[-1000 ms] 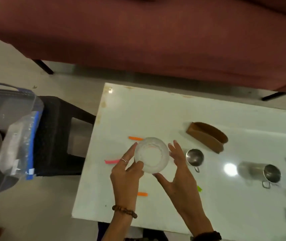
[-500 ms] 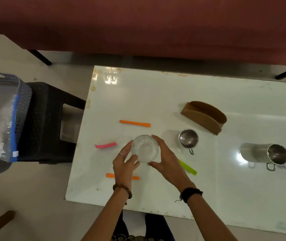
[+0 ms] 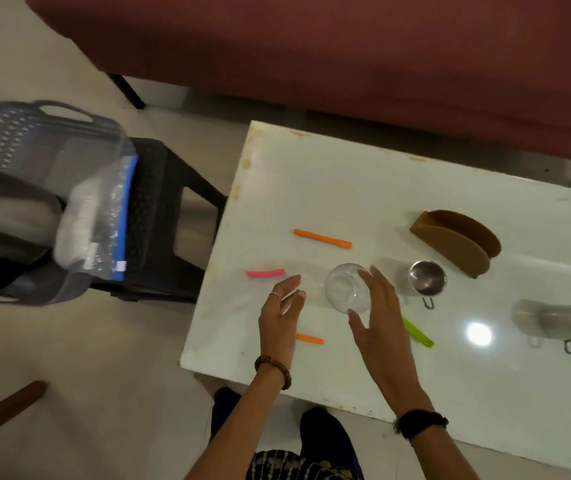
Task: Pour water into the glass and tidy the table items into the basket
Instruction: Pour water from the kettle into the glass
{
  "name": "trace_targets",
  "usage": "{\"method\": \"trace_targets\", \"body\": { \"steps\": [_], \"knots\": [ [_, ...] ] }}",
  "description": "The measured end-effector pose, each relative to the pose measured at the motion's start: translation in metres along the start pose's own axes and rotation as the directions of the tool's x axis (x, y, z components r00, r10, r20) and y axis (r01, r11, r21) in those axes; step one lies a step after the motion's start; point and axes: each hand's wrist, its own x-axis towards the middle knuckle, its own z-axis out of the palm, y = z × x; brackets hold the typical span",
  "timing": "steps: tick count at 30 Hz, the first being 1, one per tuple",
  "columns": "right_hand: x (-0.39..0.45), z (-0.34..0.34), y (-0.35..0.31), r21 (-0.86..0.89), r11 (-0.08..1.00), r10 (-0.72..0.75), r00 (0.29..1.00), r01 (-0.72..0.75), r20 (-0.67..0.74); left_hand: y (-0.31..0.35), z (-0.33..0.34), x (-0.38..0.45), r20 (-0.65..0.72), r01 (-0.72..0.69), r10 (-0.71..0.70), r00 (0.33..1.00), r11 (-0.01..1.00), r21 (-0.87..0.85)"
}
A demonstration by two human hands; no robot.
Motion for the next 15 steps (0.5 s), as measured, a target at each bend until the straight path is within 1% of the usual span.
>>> {"method": "trace_targets", "body": {
  "steps": [2,4,6,9,11,12,13,15],
  "knots": [
    [-0.010,0.012,-0.039,0.036,0.999,-0.027,0.999,0.027,-0.018,0.011,-0.034,-0.005,-0.037,-0.014,0.013,0.999,0.999,-0.039],
    [-0.017,0.035,-0.083,0.124,0.991,-0.057,0.998,0.053,0.031,0.018,-0.079,-0.008,-0.106,-0.017,0.008,0.994,0.996,-0.083],
    [-0.022,0.063,-0.127,0.207,0.977,-0.083,0.989,0.057,0.118,0.023,-0.127,-0.009,-0.214,0.008,-0.042,0.976,0.988,-0.154],
    [-0.026,0.120,-0.197,0.242,0.964,-0.185,0.936,0.114,0.299,0.031,-0.218,-0.005,-0.426,0.012,-0.118,0.897,0.970,-0.243],
    [-0.027,0.153,-0.239,0.268,0.938,-0.307,0.885,0.220,0.351,0.038,-0.273,0.000,-0.528,0.000,-0.153,0.835,0.960,-0.279],
    [-0.026,0.171,-0.261,0.296,0.920,-0.358,0.862,0.259,0.360,0.043,-0.302,0.004,-0.562,-0.011,-0.159,0.812,0.958,-0.287],
    [-0.023,0.189,-0.281,0.326,0.906,-0.384,0.846,0.269,0.370,0.048,-0.329,0.009,-0.582,-0.018,-0.155,0.798,0.959,-0.282],
    [-0.016,0.221,-0.315,0.387,0.891,-0.393,0.828,0.236,0.400,0.058,-0.373,0.023,-0.609,-0.031,-0.128,0.783,0.969,-0.243]
  ]
}}
